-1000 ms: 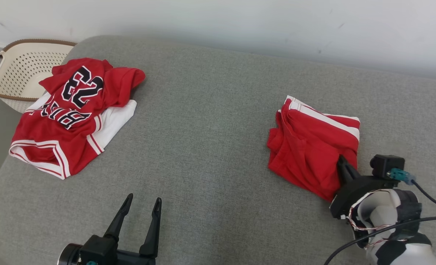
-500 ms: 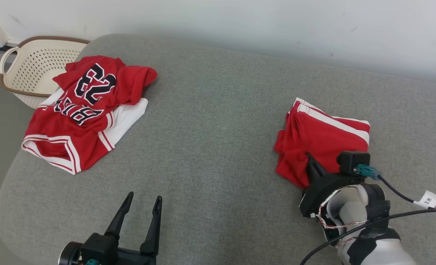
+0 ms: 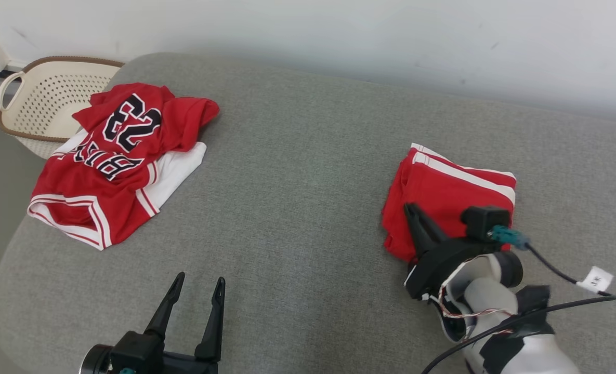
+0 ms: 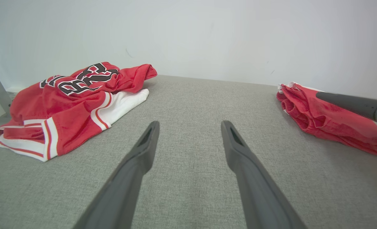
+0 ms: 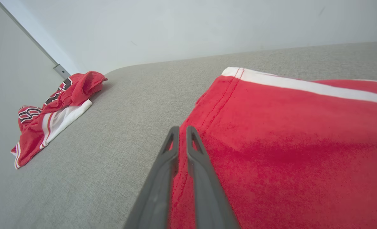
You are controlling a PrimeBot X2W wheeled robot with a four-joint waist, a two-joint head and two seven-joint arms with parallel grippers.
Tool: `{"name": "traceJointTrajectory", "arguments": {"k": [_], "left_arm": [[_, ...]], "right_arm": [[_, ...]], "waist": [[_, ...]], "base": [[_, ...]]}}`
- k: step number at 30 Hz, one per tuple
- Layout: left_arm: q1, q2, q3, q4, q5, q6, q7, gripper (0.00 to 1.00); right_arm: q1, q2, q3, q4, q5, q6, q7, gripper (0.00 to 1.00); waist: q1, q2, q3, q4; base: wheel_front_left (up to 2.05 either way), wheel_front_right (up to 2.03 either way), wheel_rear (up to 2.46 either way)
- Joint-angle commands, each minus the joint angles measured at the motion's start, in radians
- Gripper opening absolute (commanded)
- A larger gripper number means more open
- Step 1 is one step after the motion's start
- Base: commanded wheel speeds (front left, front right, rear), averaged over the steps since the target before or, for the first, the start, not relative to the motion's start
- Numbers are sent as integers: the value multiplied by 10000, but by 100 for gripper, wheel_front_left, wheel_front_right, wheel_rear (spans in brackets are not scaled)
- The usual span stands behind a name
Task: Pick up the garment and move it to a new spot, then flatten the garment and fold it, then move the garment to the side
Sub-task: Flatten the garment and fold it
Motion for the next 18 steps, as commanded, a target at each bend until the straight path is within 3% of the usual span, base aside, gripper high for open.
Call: {"name": "traceJointTrajectory", "arguments": {"k": [1,9,18], "left_arm": [[132,6,49,-36,36,37,-11,100],[264,14,297,-147,112,31,-11,100],[388,31,489,-207,199,-29,-11,100]], "right_arm": [[161,-132,-78,-164,100,-10,-43,100],[132,-1151,-1193,-1197,-254,-10,-40,100],[193,-1790,-1896,-841,-141,-10,-29,100]], "waist": [[0,0,-24,-98],[0,0,-120,-519],[0,0,-254,-760]], "base": [[0,0,0],[0,0,0],[0,0,0]]}}
